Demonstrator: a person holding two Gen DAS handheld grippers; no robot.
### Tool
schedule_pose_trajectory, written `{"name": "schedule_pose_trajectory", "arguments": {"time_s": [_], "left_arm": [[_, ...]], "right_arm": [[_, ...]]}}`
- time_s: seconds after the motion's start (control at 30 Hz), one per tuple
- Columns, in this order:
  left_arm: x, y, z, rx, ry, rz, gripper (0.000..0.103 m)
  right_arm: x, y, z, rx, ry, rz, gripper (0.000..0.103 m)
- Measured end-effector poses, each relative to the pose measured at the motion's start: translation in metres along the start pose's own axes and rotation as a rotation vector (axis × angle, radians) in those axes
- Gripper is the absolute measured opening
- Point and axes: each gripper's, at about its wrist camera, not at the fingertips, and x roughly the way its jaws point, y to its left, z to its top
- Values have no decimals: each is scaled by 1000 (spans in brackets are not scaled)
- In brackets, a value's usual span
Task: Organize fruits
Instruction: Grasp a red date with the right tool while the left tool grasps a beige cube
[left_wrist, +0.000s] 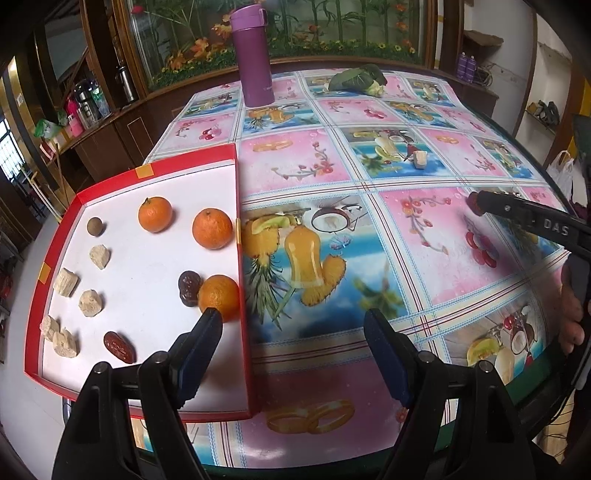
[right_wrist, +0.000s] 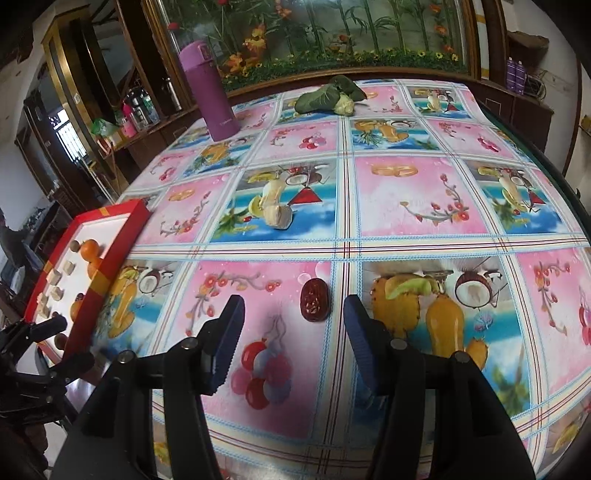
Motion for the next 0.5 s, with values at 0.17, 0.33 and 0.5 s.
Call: {"name": "schedule_pose_trajectory", "arguments": {"time_s": [0.17,0.33,0.5], "left_arm": [[0,2,1,-9,-2,-2,79],[2,2,3,-16,5,-5,79],[3,0,5,-10,10,3,79]], "right_arm": [[6,4,2,-10,18,4,48],[18,9,4,-48,53,-52,31],[24,3,6,-52,58,-63,23]]}}
